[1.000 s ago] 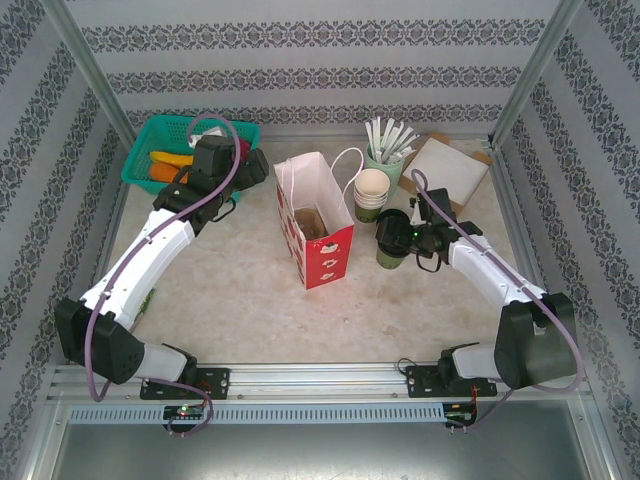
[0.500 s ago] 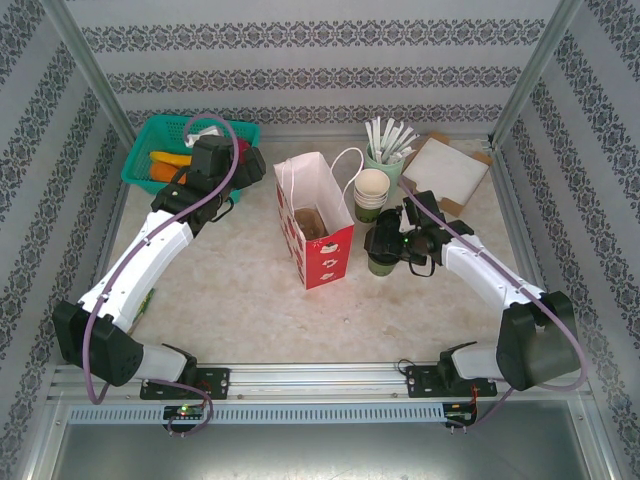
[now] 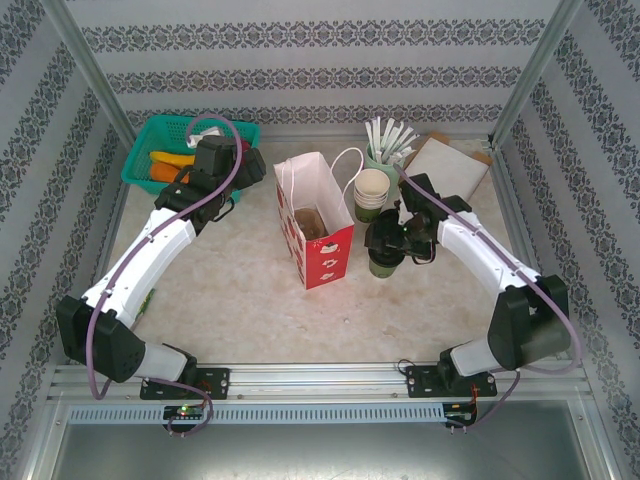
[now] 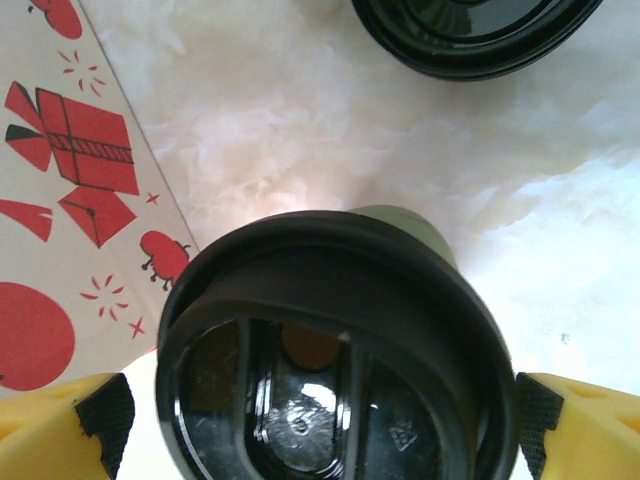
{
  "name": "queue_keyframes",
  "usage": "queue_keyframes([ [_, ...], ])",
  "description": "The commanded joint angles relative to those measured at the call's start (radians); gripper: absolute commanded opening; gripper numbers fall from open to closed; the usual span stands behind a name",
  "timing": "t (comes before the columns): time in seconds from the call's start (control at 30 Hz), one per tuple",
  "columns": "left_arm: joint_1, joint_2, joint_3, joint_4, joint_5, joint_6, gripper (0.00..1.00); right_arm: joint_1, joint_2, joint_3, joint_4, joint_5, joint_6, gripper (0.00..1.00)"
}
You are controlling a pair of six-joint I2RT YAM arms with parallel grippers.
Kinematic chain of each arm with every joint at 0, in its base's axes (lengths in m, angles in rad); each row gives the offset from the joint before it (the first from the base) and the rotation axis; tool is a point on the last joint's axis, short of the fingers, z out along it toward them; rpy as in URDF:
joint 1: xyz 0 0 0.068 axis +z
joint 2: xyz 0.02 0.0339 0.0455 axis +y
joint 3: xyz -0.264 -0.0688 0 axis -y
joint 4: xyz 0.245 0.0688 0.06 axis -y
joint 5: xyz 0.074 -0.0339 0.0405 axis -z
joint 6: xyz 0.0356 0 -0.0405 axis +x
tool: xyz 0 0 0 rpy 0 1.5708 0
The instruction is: Pack the takeout coffee
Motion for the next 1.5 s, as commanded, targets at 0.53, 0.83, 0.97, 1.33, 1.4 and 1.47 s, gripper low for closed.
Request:
queue_keyframes([
  [0.53, -0.004, 0.015, 0.006, -0.041, -0.038, 0.052, 1.00, 0.058, 0.144, 0.181, -0.210, 0.057, 0.010, 0.98],
  [0.83, -0.003, 0.018, 0.004, -0.047, -0.040, 0.063, 1.00, 0.073, 0.185, 0.203, -0.219, 0.097, 0.024, 0.98],
  [0.97, -0.005, 0.015, 0.002, -0.047, -0.045, 0.060, 1.00, 0.077, 0.193, 0.206, -0.225, 0.109, 0.024, 0.98],
  [1.33, -0.004, 0.005, -0.019, -0.042, -0.054, 0.068, 1.00, 0.090, 0.229, 0.279, -0.284, 0.086, 0.036, 0.98],
  [1.4, -0.003, 0.005, -0.019, -0.046, -0.057, 0.071, 1.00, 0.089, 0.223, 0.280, -0.272, 0.055, 0.046, 0.98],
  [1.47, -0.003, 0.007, -0.017, -0.045, -0.058, 0.071, 1.00, 0.089, 0.221, 0.278, -0.267, 0.029, 0.052, 0.98],
])
